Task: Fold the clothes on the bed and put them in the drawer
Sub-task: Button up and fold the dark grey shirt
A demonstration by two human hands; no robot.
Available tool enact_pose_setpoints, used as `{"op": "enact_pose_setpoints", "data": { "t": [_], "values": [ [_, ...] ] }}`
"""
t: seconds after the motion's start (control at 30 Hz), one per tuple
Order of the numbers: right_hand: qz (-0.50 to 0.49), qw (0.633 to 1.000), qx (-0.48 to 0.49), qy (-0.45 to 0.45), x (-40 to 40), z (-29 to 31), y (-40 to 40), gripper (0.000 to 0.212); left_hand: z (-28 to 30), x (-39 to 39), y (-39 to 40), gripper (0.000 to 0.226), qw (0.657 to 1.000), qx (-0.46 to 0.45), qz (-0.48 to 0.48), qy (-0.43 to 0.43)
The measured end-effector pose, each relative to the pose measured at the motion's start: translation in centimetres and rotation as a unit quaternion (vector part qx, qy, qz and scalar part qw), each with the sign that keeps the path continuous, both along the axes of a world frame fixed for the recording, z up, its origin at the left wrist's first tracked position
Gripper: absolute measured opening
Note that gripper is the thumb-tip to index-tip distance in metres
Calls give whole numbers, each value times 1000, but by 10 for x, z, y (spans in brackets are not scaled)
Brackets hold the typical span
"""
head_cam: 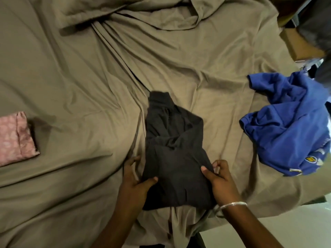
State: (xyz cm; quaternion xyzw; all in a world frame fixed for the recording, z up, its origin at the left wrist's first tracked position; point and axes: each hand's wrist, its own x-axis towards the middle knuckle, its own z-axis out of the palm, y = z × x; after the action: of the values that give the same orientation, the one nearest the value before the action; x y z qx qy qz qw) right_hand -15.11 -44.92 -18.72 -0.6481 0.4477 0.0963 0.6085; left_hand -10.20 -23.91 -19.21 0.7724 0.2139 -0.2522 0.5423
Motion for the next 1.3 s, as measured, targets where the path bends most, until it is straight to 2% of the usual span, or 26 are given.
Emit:
{"op": "enact_pose_setpoints", "data": {
  "t": [0.07,0.13,0.17,0.23,0.3,0.37,0.43,0.5,0.53,0.57,0.63,0.73,0.87,0.9,0.97,1.03,1.1,1.2,1.23,1.3],
  "values": [
    [-42,993,110,9,-7,12,-7,22,13,-3,8,79,994,-96,19,38],
    [-48,976,214,10,-9,23,-12,17,24,2,12,70,975,-192,46,99],
    [-54,964,259,15,-6,27,-13,11,37,9,10,56,967,-215,62,126],
    [-107,944,311,26,8,34,-13,12,49,26,2,13,950,-234,128,161],
    [-219,921,323,14,34,35,-17,20,53,56,-9,24,926,-282,183,170],
    [-255,910,327,-2,61,30,-20,25,48,88,-19,29,914,-317,203,153],
    [-214,939,270,6,84,12,-23,42,31,111,-32,23,940,-268,192,88],
    [-105,991,84,17,100,-11,-21,66,3,114,-42,17,993,-65,87,-36],
    [-28,998,-38,38,104,-21,-16,80,-10,109,-46,28,996,47,15,-75],
    [27,988,-139,68,103,-31,-9,86,-22,102,-49,43,984,146,-32,-99],
    [44,965,-244,91,97,-48,11,74,-42,86,-53,54,972,195,-45,-123],
    [31,926,-376,-25,85,-68,33,61,-55,74,-59,44,954,238,-24,-179],
    [-62,922,-335,-184,79,-74,34,50,-52,72,-58,40,937,234,70,-250],
    [-76,925,-319,-193,76,-73,35,48,-50,70,-55,39,938,225,91,-248],
    [-64,940,-305,-138,70,-79,40,41,-54,69,-50,37,944,239,92,-206],
    [-39,958,-279,-53,63,-84,42,33,-59,69,-45,32,949,273,53,-150],
    [-55,959,-272,-59,66,-77,39,25,-57,74,-47,24,941,304,28,-146],
    [-81,934,-316,-146,88,-59,16,22,-43,90,-58,38,903,336,-20,-267],
    [-51,931,-319,-170,100,-57,6,22,-40,97,-63,38,887,326,-79,-317],
    [72,931,-311,-174,124,-59,-13,24,-44,113,-72,39,858,314,-213,-346]
  ]
}}
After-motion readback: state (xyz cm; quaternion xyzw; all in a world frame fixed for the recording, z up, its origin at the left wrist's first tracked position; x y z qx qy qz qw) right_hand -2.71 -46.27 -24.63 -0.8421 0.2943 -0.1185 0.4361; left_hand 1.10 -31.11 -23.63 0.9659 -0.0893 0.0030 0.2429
